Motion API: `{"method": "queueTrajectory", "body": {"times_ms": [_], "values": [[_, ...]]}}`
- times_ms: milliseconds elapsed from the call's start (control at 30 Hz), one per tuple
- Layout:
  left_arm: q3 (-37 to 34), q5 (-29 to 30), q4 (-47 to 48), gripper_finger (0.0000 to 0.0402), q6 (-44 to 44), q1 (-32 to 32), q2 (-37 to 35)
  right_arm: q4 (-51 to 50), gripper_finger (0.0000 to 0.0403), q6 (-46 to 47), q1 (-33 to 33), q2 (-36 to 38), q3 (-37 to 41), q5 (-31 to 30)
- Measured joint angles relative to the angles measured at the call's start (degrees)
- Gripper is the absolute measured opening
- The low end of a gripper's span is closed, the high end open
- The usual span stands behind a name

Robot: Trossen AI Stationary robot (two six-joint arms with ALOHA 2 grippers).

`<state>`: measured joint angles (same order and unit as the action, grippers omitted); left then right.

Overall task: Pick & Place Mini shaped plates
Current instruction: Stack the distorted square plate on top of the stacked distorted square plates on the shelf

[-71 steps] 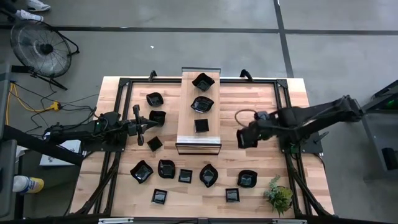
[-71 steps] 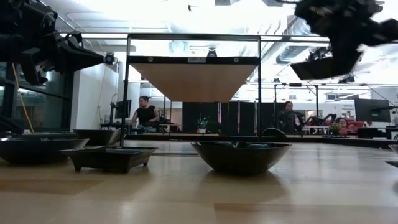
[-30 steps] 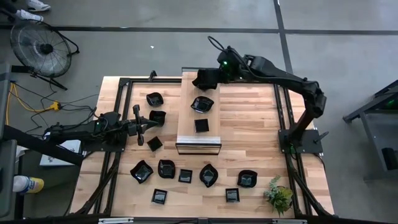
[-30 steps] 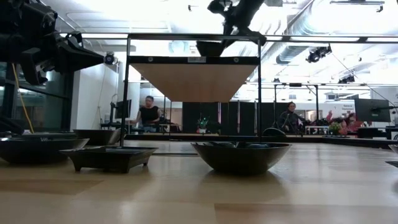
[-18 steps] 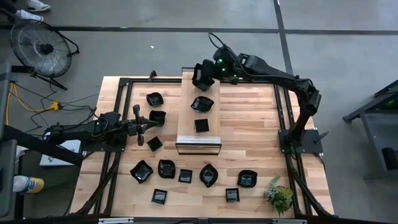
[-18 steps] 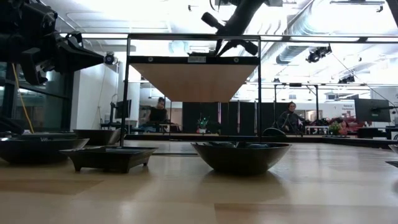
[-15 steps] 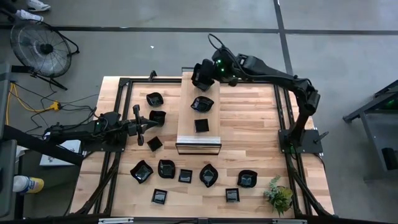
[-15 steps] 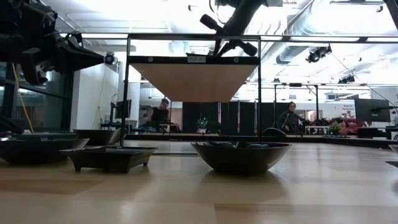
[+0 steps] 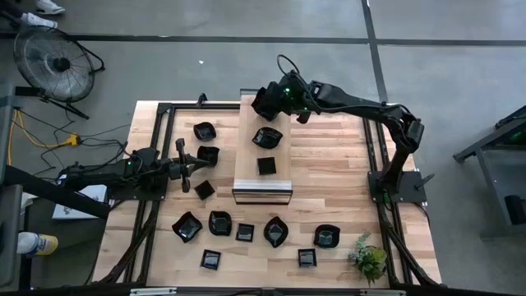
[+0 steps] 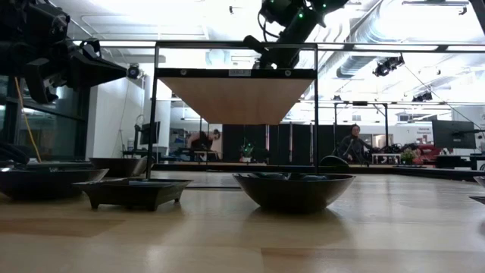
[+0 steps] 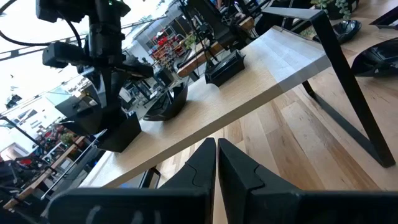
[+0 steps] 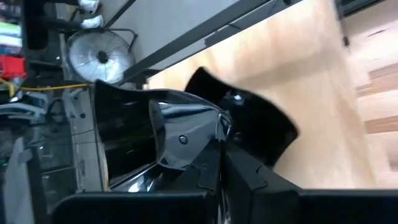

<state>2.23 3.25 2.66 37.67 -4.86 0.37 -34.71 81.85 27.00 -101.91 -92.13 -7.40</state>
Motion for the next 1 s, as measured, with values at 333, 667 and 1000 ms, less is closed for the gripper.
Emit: {"method": "queueTrajectory", "body": {"times_ms": [333,667,1000], "values": [[0.01,-0.02,0.00,0.0012,0.00,0.00,-0.01,-0.11,0.0017,2.16,0.00,0.09,1.33,0.65],[-0.01,0.00,0.00,0.0012,0.00,0.01,0.00,-0.14,0.0041,1.71,0.00,0.12,1.33,0.38],[-0.01,0.00,0.00,0.0012,0.00,0.00,-0.01,0.20,0.0084,-3.76,0.00,0.13,1.32,0.31]]}}
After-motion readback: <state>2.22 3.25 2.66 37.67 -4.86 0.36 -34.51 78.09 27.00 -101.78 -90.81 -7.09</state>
